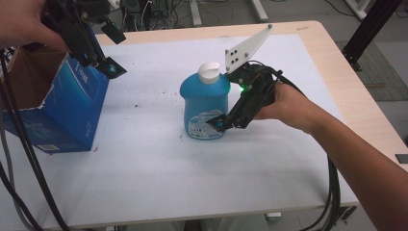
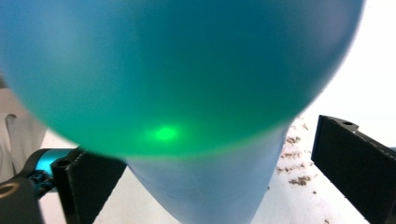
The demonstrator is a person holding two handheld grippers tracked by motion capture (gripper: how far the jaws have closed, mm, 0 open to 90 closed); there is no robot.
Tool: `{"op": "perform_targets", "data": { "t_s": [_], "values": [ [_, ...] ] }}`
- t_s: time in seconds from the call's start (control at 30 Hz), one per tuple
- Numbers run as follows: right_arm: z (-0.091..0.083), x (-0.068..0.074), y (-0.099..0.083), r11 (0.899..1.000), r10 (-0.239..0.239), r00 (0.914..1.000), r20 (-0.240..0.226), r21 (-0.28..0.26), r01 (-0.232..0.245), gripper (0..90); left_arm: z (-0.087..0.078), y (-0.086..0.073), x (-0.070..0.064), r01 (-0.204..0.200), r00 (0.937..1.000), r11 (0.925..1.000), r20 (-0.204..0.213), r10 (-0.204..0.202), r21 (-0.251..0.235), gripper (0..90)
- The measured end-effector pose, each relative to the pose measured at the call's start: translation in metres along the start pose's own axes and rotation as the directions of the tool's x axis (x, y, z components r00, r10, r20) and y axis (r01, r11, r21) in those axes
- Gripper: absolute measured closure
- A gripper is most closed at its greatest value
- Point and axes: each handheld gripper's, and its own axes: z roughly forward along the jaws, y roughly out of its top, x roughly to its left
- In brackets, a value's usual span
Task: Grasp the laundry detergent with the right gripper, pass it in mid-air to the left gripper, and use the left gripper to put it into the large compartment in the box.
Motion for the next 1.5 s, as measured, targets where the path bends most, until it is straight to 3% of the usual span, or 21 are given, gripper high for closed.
{"op": "perform_targets", "data": {
  "t_s": [0.27,0.37,0.47,0.9,0.93,1.5],
  "values": [
    [0.002,-0.001,-0.003,1.0,-0.002,1.0,-0.005,-0.019,0.002,5.7,0.0,-0.001,0.0,0.002,1.0,1.0,0.0,-0.002,-0.001,3.8],
    [0.001,-0.002,-0.004,0.999,-0.01,0.9998,-0.018,-0.04,0.01,14.9,0.001,-0.001,0.0,0.004,1.0,1.0,0.0,-0.004,0.001,3.8],
    [0.001,-0.002,-0.005,0.998,-0.012,0.9997,-0.019,-0.055,0.011,14.9,0.001,-0.001,0.0,0.003,1.0,1.0,0.001,-0.003,-0.002,3.8],
    [0.007,-0.002,-0.006,0.997,-0.026,0.9991,-0.032,-0.067,0.024,21.4,0.001,-0.003,0.0,0.004,1.0,1.0,0.002,-0.004,-0.003,3.8],
    [0.007,-0.002,-0.006,0.997,-0.028,0.999,-0.035,-0.068,0.026,26.7,0.001,-0.003,0.0,0.004,1.0,1.0,0.004,-0.004,-0.004,3.8],
    [0.011,-0.002,-0.007,0.995,-0.055,0.9976,-0.042,-0.091,0.051,36.9,0.003,-0.005,0.001,0.011,0.9999,0.9999,0.005,-0.011,-0.006,3.8]
  ]
}}
